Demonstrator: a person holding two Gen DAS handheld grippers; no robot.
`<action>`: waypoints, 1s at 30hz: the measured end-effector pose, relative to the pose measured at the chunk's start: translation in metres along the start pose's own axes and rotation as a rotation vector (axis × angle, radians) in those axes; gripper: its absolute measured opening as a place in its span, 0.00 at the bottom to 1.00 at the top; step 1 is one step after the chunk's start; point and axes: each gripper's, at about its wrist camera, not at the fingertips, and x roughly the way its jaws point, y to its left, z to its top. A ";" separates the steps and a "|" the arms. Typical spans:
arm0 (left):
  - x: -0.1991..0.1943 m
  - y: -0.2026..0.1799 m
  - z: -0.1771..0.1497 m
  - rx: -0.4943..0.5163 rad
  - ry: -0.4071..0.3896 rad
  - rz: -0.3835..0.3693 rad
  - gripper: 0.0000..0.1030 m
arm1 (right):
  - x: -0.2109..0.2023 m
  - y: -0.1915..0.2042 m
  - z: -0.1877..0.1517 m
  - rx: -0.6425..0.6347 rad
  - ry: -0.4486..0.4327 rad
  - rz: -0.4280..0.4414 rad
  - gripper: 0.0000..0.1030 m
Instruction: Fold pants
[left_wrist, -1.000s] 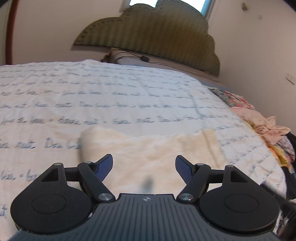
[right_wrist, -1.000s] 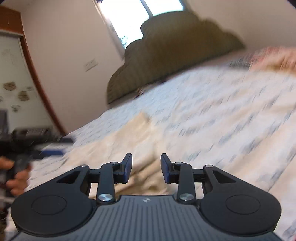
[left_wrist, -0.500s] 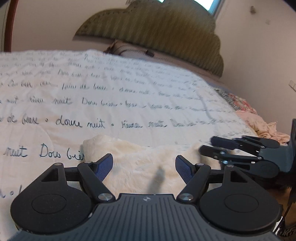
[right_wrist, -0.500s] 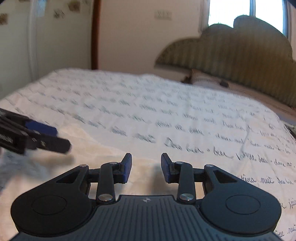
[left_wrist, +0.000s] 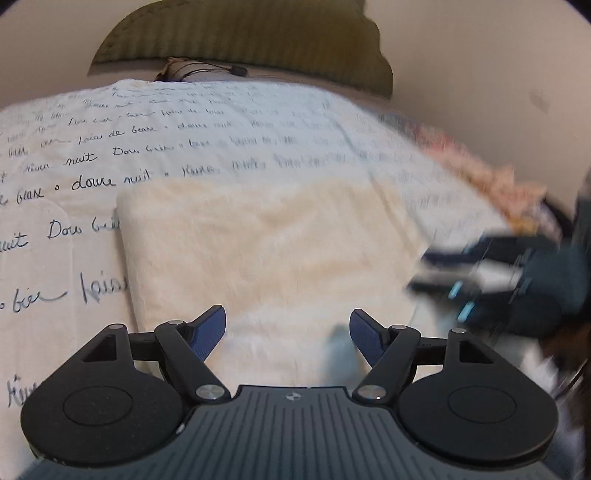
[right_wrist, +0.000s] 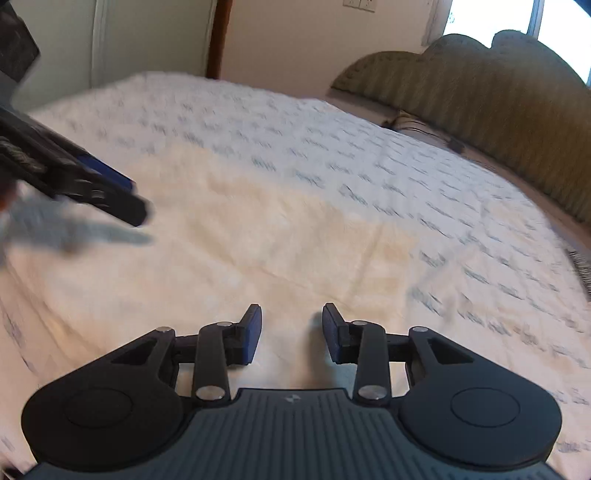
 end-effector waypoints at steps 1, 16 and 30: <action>-0.003 -0.009 -0.006 0.052 -0.008 0.039 0.73 | -0.006 -0.006 -0.005 0.046 -0.007 -0.008 0.35; -0.039 0.078 -0.013 -0.276 -0.060 -0.051 0.89 | -0.030 -0.084 -0.029 0.458 -0.135 0.227 0.51; 0.007 0.112 -0.006 -0.542 0.014 -0.376 0.98 | 0.047 -0.140 -0.059 0.821 -0.050 0.660 0.56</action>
